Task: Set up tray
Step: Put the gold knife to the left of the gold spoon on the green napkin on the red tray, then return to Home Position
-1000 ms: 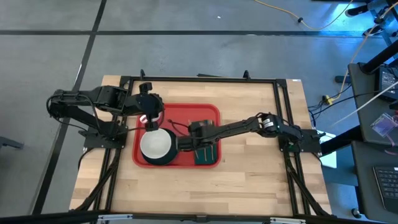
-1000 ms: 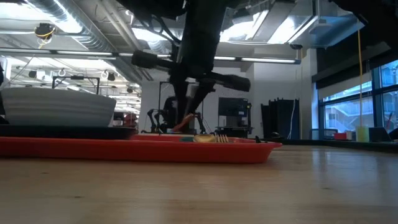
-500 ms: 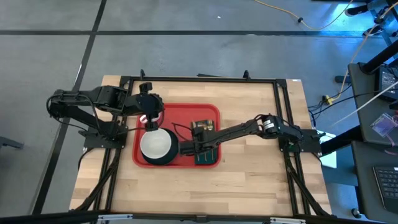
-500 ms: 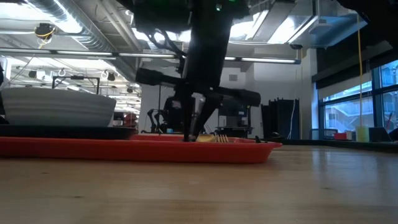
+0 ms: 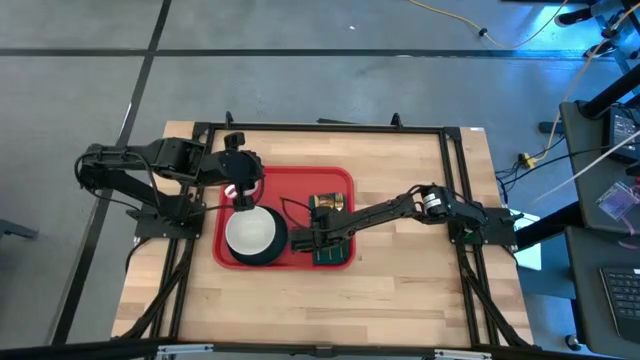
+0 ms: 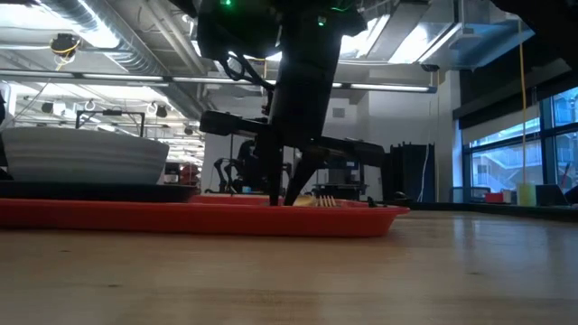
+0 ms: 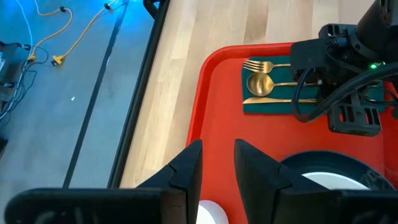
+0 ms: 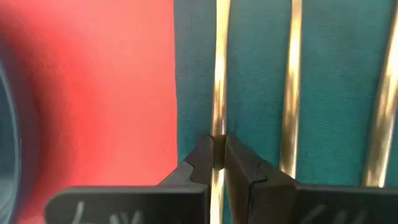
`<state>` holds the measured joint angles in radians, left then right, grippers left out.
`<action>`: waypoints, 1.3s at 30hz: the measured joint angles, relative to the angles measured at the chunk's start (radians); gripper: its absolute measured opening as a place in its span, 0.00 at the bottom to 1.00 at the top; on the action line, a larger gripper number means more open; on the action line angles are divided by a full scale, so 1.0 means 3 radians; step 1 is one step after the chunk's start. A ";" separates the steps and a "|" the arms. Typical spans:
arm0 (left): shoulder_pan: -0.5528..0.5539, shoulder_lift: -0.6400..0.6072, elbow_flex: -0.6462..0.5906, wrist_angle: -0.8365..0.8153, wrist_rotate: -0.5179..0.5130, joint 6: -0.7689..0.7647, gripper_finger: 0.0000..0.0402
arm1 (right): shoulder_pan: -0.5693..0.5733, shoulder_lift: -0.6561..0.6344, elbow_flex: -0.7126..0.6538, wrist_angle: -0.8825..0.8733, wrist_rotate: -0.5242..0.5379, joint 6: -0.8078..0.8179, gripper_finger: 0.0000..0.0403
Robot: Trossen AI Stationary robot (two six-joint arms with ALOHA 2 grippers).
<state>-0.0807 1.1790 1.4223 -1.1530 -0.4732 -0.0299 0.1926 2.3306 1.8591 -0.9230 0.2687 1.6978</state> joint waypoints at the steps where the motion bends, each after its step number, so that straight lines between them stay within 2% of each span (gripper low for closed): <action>1: 0.0000 0.0000 0.0000 0.0000 -0.0001 0.0000 0.21 | -0.0001 0.0000 0.0000 0.0001 -0.0001 -0.0001 0.05; 6: 0.0000 0.0000 0.0000 0.0000 0.0001 0.0000 0.21 | -0.0001 0.0005 0.0000 0.0008 -0.0006 0.0000 0.09; 14: 0.0000 0.0000 0.0000 0.0000 0.0002 0.0000 0.21 | -0.0002 0.0008 -0.0003 0.0038 -0.0013 0.0003 0.26; 18: 0.0000 0.0000 0.0000 0.0000 0.0001 0.0000 0.21 | -0.0002 0.0018 0.0058 -0.0017 -0.0010 -0.0001 0.30; 22: 0.0001 0.0000 0.0000 -0.0003 -0.0001 0.0000 0.21 | -0.0001 0.0023 0.0245 -0.0241 -0.0014 -0.0005 0.31; 27: 0.0000 -0.0003 0.0000 -0.0008 -0.0010 0.0031 0.21 | -0.0001 0.0023 0.0666 -0.0960 -0.0012 -0.0037 0.31; 30: 0.0001 -0.0021 0.0000 -0.0013 -0.0011 -0.0054 0.21 | -0.0001 0.0023 0.1074 -0.1445 -0.0008 -0.0499 0.31; 34: 0.0001 -0.0094 0.0000 -0.0017 -0.0010 -0.0391 0.21 | -0.0022 0.0015 0.1647 -0.1976 0.0000 -0.1740 0.31; 39: -0.0034 -0.0195 0.0000 -0.0022 -0.0017 -0.1024 0.21 | -0.0073 -0.0301 0.1357 -0.1904 0.0000 -0.3045 0.25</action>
<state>-0.0907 1.1205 1.4223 -1.1595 -0.4785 -0.3372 0.1707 2.2404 2.2661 -1.4941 0.2687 0.7841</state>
